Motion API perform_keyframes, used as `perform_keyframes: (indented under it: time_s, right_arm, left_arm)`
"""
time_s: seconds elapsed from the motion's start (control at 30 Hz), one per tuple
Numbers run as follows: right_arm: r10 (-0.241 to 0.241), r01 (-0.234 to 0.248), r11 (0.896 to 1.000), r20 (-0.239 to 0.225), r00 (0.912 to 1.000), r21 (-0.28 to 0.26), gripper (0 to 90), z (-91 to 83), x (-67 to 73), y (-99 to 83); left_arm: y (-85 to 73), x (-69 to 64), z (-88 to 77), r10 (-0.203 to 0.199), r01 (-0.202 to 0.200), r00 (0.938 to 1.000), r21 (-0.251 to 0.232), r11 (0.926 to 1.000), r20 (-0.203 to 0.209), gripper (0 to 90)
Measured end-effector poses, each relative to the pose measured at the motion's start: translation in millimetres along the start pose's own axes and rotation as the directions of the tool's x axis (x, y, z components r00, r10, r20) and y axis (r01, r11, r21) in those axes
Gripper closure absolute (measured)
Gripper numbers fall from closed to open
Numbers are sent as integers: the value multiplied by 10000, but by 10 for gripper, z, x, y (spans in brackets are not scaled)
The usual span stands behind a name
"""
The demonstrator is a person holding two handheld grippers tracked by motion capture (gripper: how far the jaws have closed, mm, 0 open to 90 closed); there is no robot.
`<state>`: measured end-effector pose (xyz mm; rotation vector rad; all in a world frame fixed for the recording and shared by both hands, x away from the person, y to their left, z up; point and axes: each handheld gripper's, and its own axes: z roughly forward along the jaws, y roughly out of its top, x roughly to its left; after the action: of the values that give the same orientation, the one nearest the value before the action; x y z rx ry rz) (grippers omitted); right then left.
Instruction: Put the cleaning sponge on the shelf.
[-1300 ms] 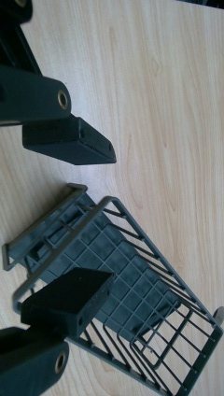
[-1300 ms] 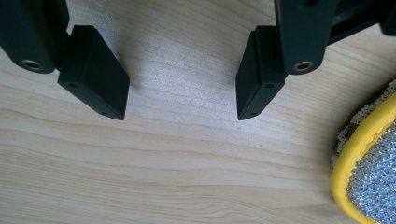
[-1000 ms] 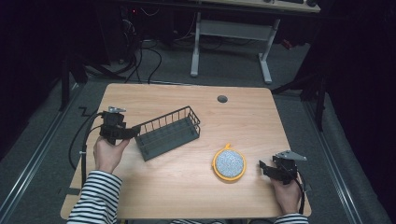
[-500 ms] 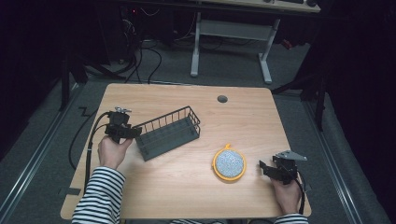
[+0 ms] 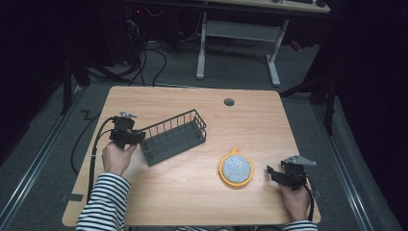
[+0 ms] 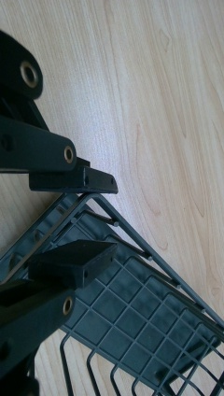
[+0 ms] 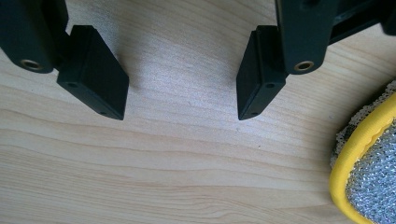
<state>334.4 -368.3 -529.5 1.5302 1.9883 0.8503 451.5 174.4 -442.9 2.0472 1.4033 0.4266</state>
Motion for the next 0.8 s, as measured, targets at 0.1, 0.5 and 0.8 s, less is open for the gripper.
perform_keyframes:
  time_s: [0.1,0.5,0.8]
  right_arm:
    - [6,-6,10000,2,10000,2,347,0,2,0]
    - [-28,28,10000,22,10000,10,347,0,3,0]
    - [-30,30,10000,23,10000,11,346,0,4,0]
  left_arm:
    - [-7,-13,-5,0,0,10000,-12,10000,-13,659]
    - [-62,-95,-34,100,-98,9998,-155,9998,149,656]
    - [-112,-195,-58,224,-217,9992,-247,9995,322,655]
